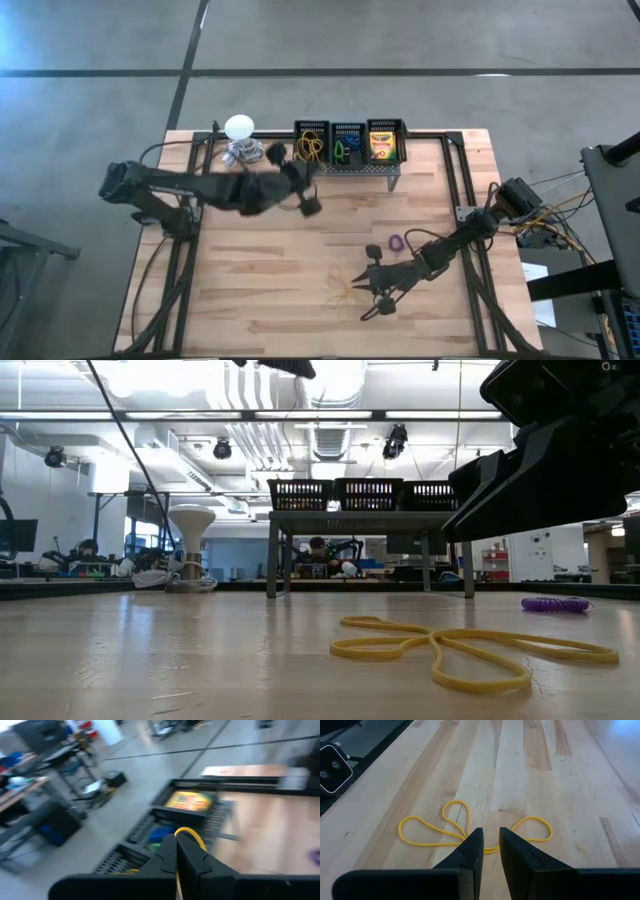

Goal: Pick & Place Office Desk Supplies
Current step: Put the yellow rubber band into the left black bin on the shelf

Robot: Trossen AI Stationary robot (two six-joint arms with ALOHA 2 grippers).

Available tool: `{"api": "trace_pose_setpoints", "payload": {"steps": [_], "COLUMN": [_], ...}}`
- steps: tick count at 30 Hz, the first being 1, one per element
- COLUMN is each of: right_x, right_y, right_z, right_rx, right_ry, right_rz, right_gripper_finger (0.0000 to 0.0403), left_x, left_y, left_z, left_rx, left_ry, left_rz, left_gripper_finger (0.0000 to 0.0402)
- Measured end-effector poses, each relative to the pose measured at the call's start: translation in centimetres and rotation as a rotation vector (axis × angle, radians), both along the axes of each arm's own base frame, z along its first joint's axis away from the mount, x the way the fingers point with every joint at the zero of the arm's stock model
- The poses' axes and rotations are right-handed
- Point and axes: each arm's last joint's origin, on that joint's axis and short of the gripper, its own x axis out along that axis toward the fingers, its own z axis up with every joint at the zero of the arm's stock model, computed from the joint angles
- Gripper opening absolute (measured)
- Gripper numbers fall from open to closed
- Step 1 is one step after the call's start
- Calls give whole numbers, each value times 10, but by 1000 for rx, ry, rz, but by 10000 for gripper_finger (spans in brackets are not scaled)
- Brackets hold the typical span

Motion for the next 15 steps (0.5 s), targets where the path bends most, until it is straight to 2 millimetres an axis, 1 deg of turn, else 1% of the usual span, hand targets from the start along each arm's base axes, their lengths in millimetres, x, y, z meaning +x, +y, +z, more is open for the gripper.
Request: {"api": "trace_pose_setpoints", "payload": {"steps": [4, 7, 11, 13, 15], "right_x": [0, 0, 0, 0, 0], "right_y": [0, 0, 0, 0, 0], "right_z": [0, 0, 0, 0, 0], "right_rx": [0, 0, 0, -1, -1], "right_ry": [0, 0, 1, 2, 2], "right_rz": [0, 1, 2, 2, 2], "right_gripper_finger": [56, 56, 56, 56, 56], "left_x": [-1, -6, -13, -17, -19], "left_y": [45, 77, 112, 124, 131], "left_z": [6, 3, -14, -26, -37], "left_rx": [33, 31, -37, -93, -161], "left_ry": [8, 0, -7, -16, -47], "left_rz": [124, 215, 293, 294, 249], "left_gripper_finger": [1, 1, 1, 1, 1]}}
